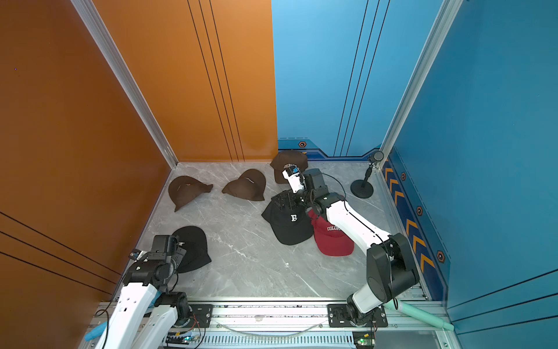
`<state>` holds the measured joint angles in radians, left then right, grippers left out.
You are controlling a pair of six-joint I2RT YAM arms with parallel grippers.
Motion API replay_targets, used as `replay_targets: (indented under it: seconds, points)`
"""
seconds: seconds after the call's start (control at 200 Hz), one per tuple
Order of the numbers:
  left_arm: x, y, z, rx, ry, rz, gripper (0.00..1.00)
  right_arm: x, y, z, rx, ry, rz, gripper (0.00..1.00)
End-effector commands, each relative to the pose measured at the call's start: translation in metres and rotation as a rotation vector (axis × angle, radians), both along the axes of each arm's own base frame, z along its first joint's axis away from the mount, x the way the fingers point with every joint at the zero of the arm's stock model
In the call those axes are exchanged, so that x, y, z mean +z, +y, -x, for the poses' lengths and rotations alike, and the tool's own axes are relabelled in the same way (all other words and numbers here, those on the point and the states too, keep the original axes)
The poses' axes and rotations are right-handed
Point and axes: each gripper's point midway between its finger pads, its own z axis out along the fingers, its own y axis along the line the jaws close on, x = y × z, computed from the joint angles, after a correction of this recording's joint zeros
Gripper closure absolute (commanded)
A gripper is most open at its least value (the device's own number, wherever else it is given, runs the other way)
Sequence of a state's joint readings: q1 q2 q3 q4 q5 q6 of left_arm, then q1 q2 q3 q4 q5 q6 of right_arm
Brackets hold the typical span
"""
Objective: Stack the baseball caps by color
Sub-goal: Move the baseball cap to the center of the board.
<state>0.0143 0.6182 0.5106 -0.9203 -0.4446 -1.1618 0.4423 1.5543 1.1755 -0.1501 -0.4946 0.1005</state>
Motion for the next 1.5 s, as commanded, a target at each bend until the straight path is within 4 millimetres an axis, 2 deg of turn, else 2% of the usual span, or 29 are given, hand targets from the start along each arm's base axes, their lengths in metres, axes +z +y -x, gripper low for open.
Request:
replay_targets:
  seconds: [0.0, 0.075, 0.09, 0.28, 0.491, 0.641, 0.686, 0.886, 1.051, 1.066, 1.097, 1.187, 1.237, 1.262, 1.297, 1.492]
  points:
    - [0.013, 0.012, -0.004, 0.000, -0.041, -0.083, 0.09, 0.006, 0.006, 0.004, 0.037, -0.001, 0.003, 0.00]
    - [0.021, 0.013, -0.007, -0.010, -0.074, -0.105, 0.12, 0.005, 0.007, 0.005, 0.042, 0.004, 0.002, 0.00]
    - [0.022, 0.014, -0.008, -0.012, -0.079, -0.108, 0.17, 0.005, 0.008, 0.005, 0.045, 0.004, 0.002, 0.00]
    - [0.034, 0.011, -0.020, -0.059, -0.135, -0.119, 0.33, 0.006, 0.012, 0.008, 0.062, 0.003, 0.003, 0.00]
    - [0.034, 0.000, -0.040, -0.129, -0.207, -0.081, 0.77, 0.006, 0.012, 0.012, 0.074, 0.004, 0.011, 0.00]
    - [0.040, -0.009, -0.058, -0.214, -0.283, -0.080, 0.96, 0.007, 0.011, 0.016, 0.081, 0.000, 0.016, 0.00]
    - [0.043, -0.012, -0.063, -0.240, -0.310, -0.084, 1.00, 0.007, 0.010, 0.016, 0.081, 0.002, 0.018, 0.00]
    - [0.050, -0.019, -0.074, -0.297, -0.349, -0.085, 1.00, 0.008, 0.010, 0.020, 0.090, 0.001, 0.019, 0.00]
    - [0.049, -0.018, -0.064, -0.312, -0.301, -0.091, 1.00, 0.006, 0.010, 0.022, 0.098, 0.004, 0.021, 0.00]
    - [0.049, -0.017, -0.062, -0.308, -0.292, -0.095, 0.97, 0.006, 0.010, 0.022, 0.098, 0.005, 0.022, 0.00]
    - [0.048, -0.014, -0.056, -0.292, -0.265, -0.101, 0.83, 0.007, 0.010, 0.023, 0.100, 0.003, 0.021, 0.00]
    - [0.044, -0.009, -0.040, -0.260, -0.182, -0.105, 0.30, 0.005, 0.011, 0.023, 0.104, 0.008, 0.020, 0.00]
    - [0.043, -0.009, -0.036, -0.257, -0.160, -0.091, 0.08, 0.006, 0.012, 0.023, 0.107, 0.007, 0.018, 0.00]
    - [0.042, -0.011, -0.035, -0.258, -0.157, -0.078, 0.00, 0.005, 0.013, 0.023, 0.110, 0.009, 0.017, 0.00]
    - [0.040, -0.014, -0.036, -0.262, -0.160, -0.056, 0.02, 0.006, 0.014, 0.023, 0.114, 0.006, 0.016, 0.00]
    - [0.016, -0.027, -0.037, -0.245, -0.141, 0.078, 0.02, 0.004, 0.014, 0.025, 0.124, 0.008, 0.020, 0.00]
